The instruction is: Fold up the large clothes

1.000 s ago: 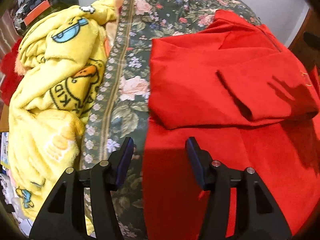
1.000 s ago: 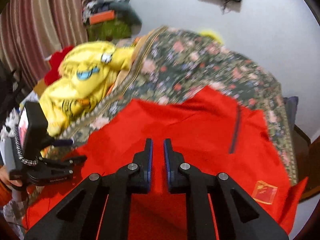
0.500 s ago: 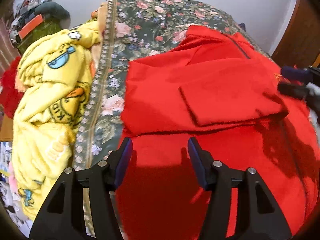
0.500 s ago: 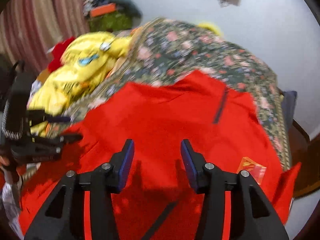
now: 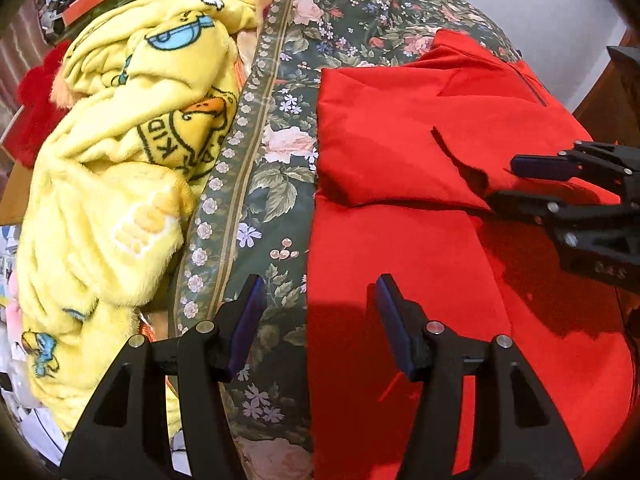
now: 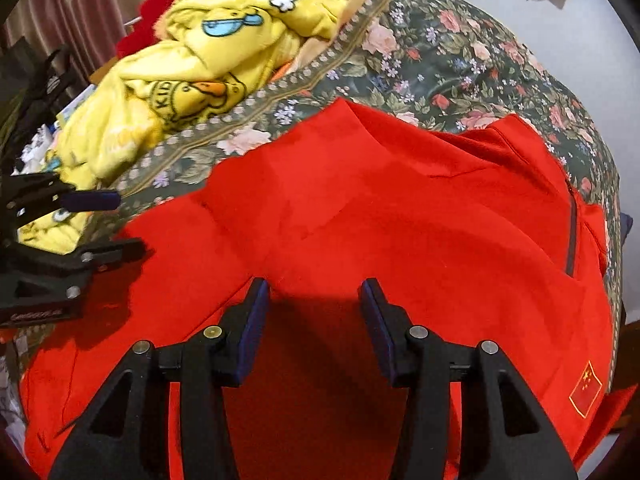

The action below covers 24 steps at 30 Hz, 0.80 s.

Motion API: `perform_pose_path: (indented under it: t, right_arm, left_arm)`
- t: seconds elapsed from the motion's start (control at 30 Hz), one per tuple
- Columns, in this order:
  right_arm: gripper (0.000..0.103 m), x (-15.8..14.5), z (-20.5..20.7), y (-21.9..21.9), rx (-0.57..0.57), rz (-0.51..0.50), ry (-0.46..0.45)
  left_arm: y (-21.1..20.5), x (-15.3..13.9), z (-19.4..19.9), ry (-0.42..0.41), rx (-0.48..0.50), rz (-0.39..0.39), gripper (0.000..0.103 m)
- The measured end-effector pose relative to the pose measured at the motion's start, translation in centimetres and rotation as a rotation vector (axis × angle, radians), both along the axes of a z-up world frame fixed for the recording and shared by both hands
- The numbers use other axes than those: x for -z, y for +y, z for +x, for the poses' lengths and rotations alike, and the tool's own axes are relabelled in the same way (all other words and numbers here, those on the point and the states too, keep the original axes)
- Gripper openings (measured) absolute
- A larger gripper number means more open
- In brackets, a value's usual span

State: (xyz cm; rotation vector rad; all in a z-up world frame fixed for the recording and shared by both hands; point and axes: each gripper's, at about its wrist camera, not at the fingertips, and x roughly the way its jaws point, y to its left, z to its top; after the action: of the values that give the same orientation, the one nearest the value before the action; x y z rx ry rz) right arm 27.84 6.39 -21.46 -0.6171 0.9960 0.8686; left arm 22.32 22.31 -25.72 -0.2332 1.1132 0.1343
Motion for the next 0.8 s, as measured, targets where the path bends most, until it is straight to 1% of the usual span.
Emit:
perform_pose_path:
  t: [0.03, 0.1, 0.2, 0.3, 0.37, 0.43, 0.57, 0.63, 0.73, 0.8]
  right_arm:
    - [0.030, 0.1, 0.2, 0.0, 0.006, 0.000, 0.005]
    - [0.016, 0.3, 0.5, 0.2, 0.018, 0.001, 0.007]
    - [0.009, 0.4, 1.0, 0.3, 0.038, -0.003, -0.009]
    - [0.006, -0.7, 1.3, 0.0, 0.067, 0.033, -0.035]
    - [0.006, -2.7, 1.7, -1.2, 0.108, 0.099, -0.060]
    - [0.006, -5.3, 2.2, -2.9, 0.149, 0.176, -0.079]
    - [0.005, -10.2, 3.0, -6.5, 0.223, 0.281, -0.160]
    - [0.005, -12.8, 3.4, -9.2, 0.271, 0.332, -0.195]
    - [0.005, -15.3, 3.7, -13.0, 0.348, 0.387, -0.229]
    - [0.005, -15.9, 4.1, -15.3, 0.393, 0.411, -0.230]
  left_arm:
    - [0.0, 0.1, 0.0, 0.000, 0.000, -0.002, 0.057]
    - [0.0, 0.3, 0.3, -0.002, 0.005, -0.011, 0.057]
    - [-0.3, 0.4, 0.6, -0.003, 0.009, -0.017, 0.057]
    - [-0.6, 0.3, 0.7, -0.009, 0.017, -0.020, 0.057]
    - [-0.8, 0.1, 0.7, -0.011, 0.022, -0.010, 0.057]
    - [-1.0, -0.2, 0.8, -0.013, 0.027, 0.003, 0.057]
    - [-1.1, -1.3, 1.0, -0.026, 0.022, 0.015, 0.057]
    - [-1.4, -2.1, 1.2, -0.039, 0.018, 0.021, 0.057]
    - [-2.1, -3.1, 1.5, -0.058, 0.016, 0.024, 0.057]
    - [-2.8, -3.7, 1.7, -0.065, 0.017, 0.021, 0.057]
